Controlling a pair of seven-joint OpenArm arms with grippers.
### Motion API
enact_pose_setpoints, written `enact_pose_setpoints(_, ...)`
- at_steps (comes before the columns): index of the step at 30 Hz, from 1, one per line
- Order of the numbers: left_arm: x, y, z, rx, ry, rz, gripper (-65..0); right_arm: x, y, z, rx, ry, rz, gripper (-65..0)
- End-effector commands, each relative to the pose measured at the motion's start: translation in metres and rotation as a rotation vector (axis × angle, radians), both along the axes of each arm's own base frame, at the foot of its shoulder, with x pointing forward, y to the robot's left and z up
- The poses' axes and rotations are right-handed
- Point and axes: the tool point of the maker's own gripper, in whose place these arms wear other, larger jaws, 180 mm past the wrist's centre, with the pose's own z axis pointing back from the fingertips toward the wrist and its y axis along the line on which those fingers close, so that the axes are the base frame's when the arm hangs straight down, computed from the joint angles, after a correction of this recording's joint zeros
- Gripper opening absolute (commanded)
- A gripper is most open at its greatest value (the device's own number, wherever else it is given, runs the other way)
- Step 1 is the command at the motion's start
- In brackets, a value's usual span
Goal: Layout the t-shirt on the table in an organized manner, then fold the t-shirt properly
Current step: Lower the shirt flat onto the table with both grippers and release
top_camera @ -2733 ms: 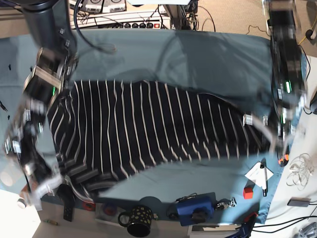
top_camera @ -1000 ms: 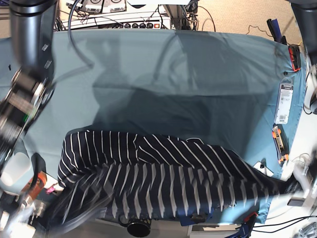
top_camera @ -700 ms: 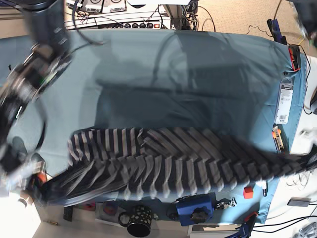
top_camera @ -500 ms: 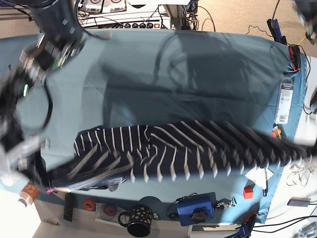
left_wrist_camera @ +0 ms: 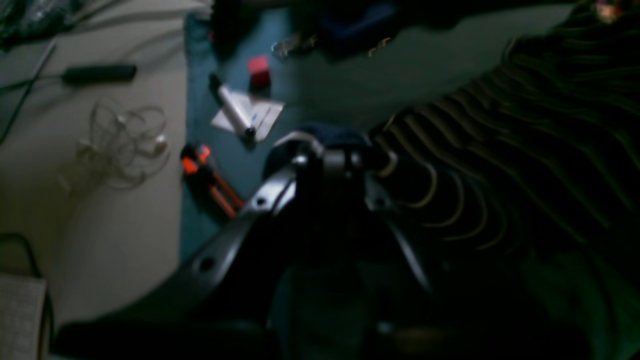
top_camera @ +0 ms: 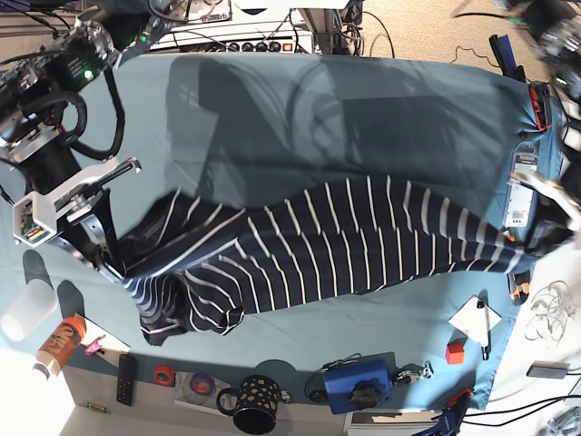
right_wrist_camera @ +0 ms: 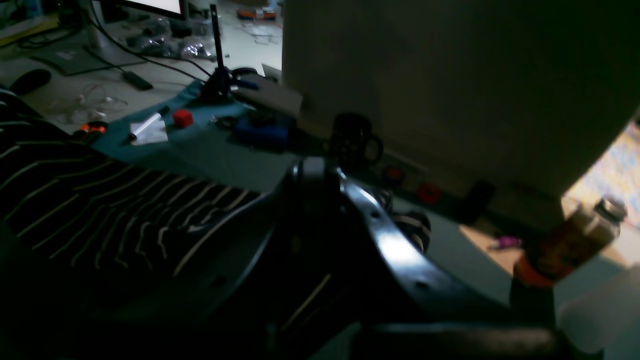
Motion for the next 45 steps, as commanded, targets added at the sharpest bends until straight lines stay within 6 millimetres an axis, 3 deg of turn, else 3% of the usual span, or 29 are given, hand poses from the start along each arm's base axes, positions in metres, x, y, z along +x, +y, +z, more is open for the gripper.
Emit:
enact_pose_setpoints(1, -0.001, -0.007, 0.019, 0.008, -0.070, -0.018, -65.0, -0.002, 0.005, 0.017, 0.018, -0.070, 0.029, -65.0)
enact_pose_setpoints(6, -0.021, -0.032, 0.031, 0.021, -0.123, -0.032, -65.0, -0.005, 0.014, 0.034, 0.079, -0.153, 0.073, -65.0)
enact_pose_setpoints(11, -0.033, -0.010, 0.034, -0.040, -0.172, 0.093, -65.0, -0.008, 0.027, 0.059, 0.151, -0.250, 0.144, -65.0)
enact_pose_setpoints(15, -0.039, 0.014, 0.063, -0.062, -0.322, 0.186, -65.0, -0.005, 0.025, 0.091, 0.148, -0.369, 0.144, -65.0)
enact_pose_setpoints(21, -0.035, 0.015, 0.097, -0.012, -0.447, 0.144, -65.0, -0.002, 0.014, 0.139, 0.129, -0.552, 0.084, -65.0)
enact_pose_setpoints(27, -0.024, 0.034, 0.157, 0.038, -0.621, 0.206, -65.0, -0.006, 0.006, 0.186, 0.108, -0.724, 0.028, -65.0)
enact_pose_setpoints(30, -0.024, 0.046, 0.180, 0.061, -0.693, 0.264, -65.0, -0.008, 0.015, 0.205, 0.106, -0.778, 0.052, -65.0)
enact_pose_setpoints(37, -0.028, 0.054, 0.210, 0.115, -0.791, 0.297, -65.0, 0.050, 0.040, 0.212, 0.189, -0.645, 0.201, -65.0)
enact_pose_setpoints(41, -0.028, 0.061, 0.215, 0.153, -0.798, 0.334, -65.0, 0.086, 0.027, 0.210, 0.235, -0.546, 0.140, -65.0)
enact_pose_setpoints(45, -0.015, 0.050, 0.208, 0.139, -0.761, 0.281, -65.0, 0.119, 0.009, 0.186, 0.236, -0.420, 0.057, -65.0)
